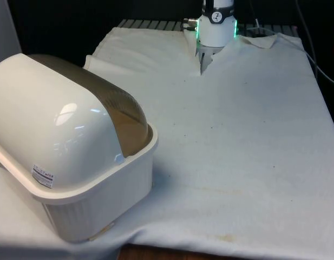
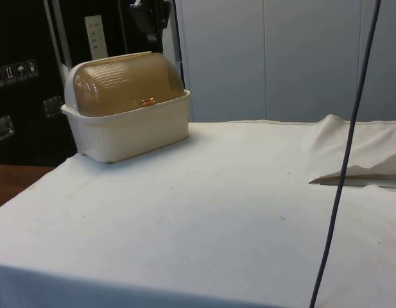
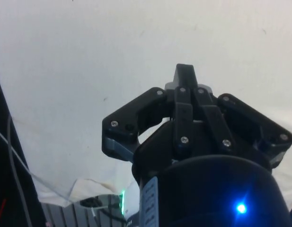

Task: Open the lid, then close it.

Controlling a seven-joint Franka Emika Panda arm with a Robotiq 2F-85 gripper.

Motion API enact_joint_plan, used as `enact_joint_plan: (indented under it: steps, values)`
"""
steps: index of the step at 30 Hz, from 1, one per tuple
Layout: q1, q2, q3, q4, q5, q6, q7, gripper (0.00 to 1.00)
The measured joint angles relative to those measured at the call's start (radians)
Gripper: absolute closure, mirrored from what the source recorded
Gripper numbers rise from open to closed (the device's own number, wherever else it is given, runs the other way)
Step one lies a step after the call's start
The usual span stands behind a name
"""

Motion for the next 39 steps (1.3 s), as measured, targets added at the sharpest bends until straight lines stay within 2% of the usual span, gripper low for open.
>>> enact_joint_plan:
  steps: [5, 20, 26, 39]
  values:
    - [-0.002, -0.001, -0.003, -0.015, 0.0, 0.037, 0.0, 1.0]
    - [-0.017, 0.004, -0.013, -0.134, 0.0, 0.226, 0.009, 1.0]
    - [-0.021, 0.016, -0.016, -0.151, 0.005, 0.273, 0.015, 1.0]
    - [-0.028, 0.085, -0.029, -0.156, 0.037, 0.381, 0.025, 1.0]
